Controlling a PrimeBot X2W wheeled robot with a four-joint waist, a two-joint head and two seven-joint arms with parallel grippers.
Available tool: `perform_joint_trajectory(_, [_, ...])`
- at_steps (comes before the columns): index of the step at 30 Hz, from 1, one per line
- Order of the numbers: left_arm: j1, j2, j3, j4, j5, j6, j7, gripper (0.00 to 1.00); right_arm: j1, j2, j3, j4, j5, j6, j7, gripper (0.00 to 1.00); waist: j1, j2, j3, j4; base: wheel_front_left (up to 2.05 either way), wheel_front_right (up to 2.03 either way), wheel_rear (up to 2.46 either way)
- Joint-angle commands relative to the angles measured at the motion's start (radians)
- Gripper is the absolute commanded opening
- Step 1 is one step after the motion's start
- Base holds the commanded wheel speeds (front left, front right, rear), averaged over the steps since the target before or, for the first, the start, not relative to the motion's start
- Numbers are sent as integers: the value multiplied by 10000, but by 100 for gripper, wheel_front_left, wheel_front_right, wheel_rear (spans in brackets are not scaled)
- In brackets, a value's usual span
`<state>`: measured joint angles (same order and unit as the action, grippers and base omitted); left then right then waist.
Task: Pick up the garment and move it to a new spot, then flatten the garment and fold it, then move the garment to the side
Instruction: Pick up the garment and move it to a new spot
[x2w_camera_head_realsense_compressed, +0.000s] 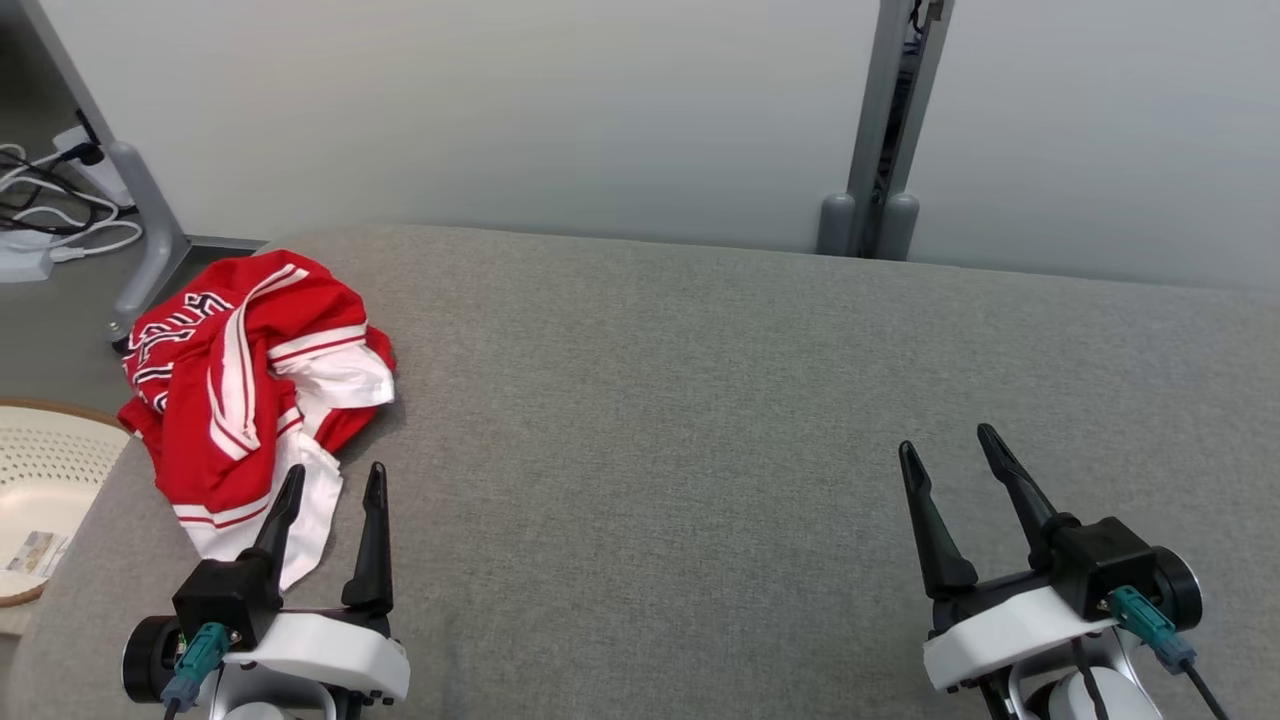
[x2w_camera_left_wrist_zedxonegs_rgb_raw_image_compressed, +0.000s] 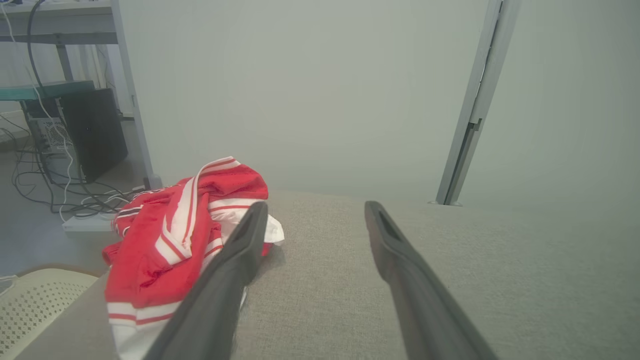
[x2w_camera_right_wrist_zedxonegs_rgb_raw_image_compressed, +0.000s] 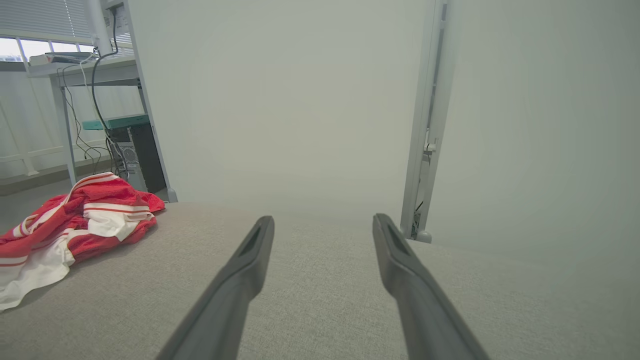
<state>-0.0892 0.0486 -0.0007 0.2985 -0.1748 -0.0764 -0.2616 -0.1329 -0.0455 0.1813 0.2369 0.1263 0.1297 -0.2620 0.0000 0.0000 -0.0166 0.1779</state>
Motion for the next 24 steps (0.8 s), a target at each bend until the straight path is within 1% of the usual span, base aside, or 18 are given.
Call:
perform_joint_trajectory(1, [-3, 36, 11, -39, -32, 75, -33, 100, 96, -87, 14, 15, 36, 19, -62, 100, 0, 0, -46, 347, 0, 0, 0])
perform_joint_trajectory(5, [66, 36, -10, -37, -17, 130, -32, 100, 116, -88, 14, 50, 65, 19, -62, 100, 0, 0, -95, 741, 0, 0, 0])
perform_joint_trajectory(14, [182, 35, 91, -60, 86, 182, -34, 100, 180, -88, 46, 64, 124, 19, -53, 100, 0, 0, -147, 1328, 0, 0, 0])
perform_joint_trajectory(24, [201, 33, 231, -49, 175, 224, -32, 100, 207, -89, 35, 98, 166, 19, -53, 100, 0, 0, -194, 1698, 0, 0, 0])
